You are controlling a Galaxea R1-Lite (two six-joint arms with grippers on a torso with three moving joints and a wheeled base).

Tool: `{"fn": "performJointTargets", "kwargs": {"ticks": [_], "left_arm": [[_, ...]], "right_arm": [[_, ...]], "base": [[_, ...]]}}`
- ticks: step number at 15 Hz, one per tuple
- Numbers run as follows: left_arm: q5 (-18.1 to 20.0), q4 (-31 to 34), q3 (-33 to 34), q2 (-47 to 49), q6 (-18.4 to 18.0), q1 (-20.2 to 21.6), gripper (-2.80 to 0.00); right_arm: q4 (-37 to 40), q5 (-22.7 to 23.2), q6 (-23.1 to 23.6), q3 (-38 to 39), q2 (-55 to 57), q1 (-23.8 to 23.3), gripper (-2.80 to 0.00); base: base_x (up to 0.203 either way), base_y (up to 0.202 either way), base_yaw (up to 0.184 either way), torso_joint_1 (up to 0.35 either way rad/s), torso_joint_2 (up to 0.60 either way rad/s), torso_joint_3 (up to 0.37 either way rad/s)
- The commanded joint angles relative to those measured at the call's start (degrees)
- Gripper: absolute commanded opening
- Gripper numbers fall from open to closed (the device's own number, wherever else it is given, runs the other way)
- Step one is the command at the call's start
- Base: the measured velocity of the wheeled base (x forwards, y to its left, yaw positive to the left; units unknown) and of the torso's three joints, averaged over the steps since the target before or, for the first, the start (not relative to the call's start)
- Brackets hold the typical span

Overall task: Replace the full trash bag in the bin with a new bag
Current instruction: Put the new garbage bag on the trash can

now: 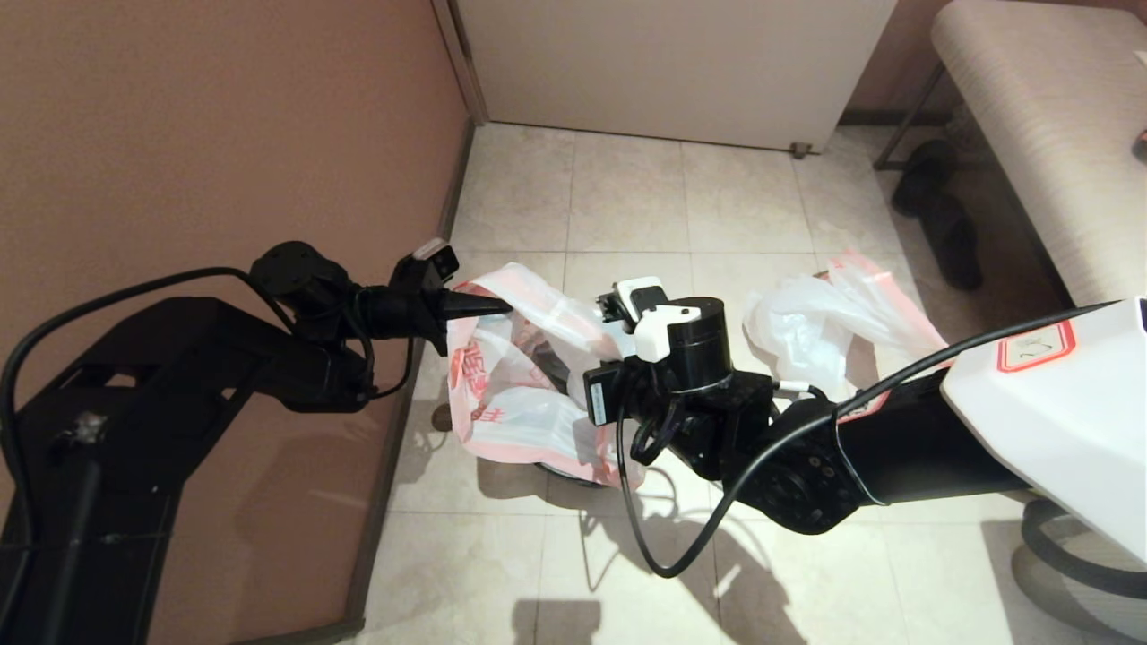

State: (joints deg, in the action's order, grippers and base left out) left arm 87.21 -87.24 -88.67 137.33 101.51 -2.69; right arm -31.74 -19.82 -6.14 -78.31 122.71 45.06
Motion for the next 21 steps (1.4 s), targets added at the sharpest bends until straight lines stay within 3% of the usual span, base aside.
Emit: {"fn": "performJointTargets", "kwargs": {"ticks": [1, 4, 6, 11, 13, 16, 18, 21], "left_arm": [[2.74, -2.69, 0.78, 0.01, -9.45, 0.65, -2.80], [2.74, -2.72, 1.57, 0.05, -14.50, -0.21, -2.80], [2.74, -2.72, 1.40, -0.74, -14.44, -0.04, -2.80], [2.74, 5.51, -0.41, -5.31, -11.08, 0.05, -2.80], [2.74, 15.03, -2.52, -7.94, -9.07, 0.40, -2.80], [2.74, 23.23, -4.11, -11.95, -7.49, 0.86, -2.80], [2.53, 22.96, -4.31, -12.08, -7.38, 1.36, -2.80], [-1.79, 26.63, -4.92, -12.31, -7.38, 1.55, -2.80]], "right_arm": [[-0.16, -0.14, -0.08, 0.00, 0.07, 0.03, -2.80], [-0.16, -0.14, -0.10, -0.17, 0.51, 0.03, -2.80], [-0.24, -0.14, -0.10, -0.38, 0.99, 0.03, -2.80], [-0.34, -0.14, -0.10, -1.05, 1.83, 0.03, -2.80], [-0.34, -0.14, -0.10, -1.05, 1.83, 0.03, -2.80], [-0.34, -0.14, -0.10, -1.05, 1.74, 0.03, -2.80], [-0.34, -0.22, -0.18, -1.20, 1.89, 0.03, -2.80], [-0.34, -0.22, -0.18, -1.49, 2.09, 0.03, -2.80]], "base": [[0.000, 0.000, 0.000, 0.000, 0.00, 0.000], [0.000, 0.000, 0.000, 0.000, 0.00, 0.000], [0.000, 0.000, 0.000, 0.000, 0.00, 0.000], [0.000, 0.000, 0.000, 0.000, 0.00, 0.000], [0.000, 0.000, 0.000, 0.000, 0.00, 0.000], [0.000, 0.000, 0.000, 0.000, 0.00, 0.000], [0.000, 0.000, 0.000, 0.000, 0.00, 0.000], [0.000, 0.000, 0.000, 0.000, 0.00, 0.000]]}}
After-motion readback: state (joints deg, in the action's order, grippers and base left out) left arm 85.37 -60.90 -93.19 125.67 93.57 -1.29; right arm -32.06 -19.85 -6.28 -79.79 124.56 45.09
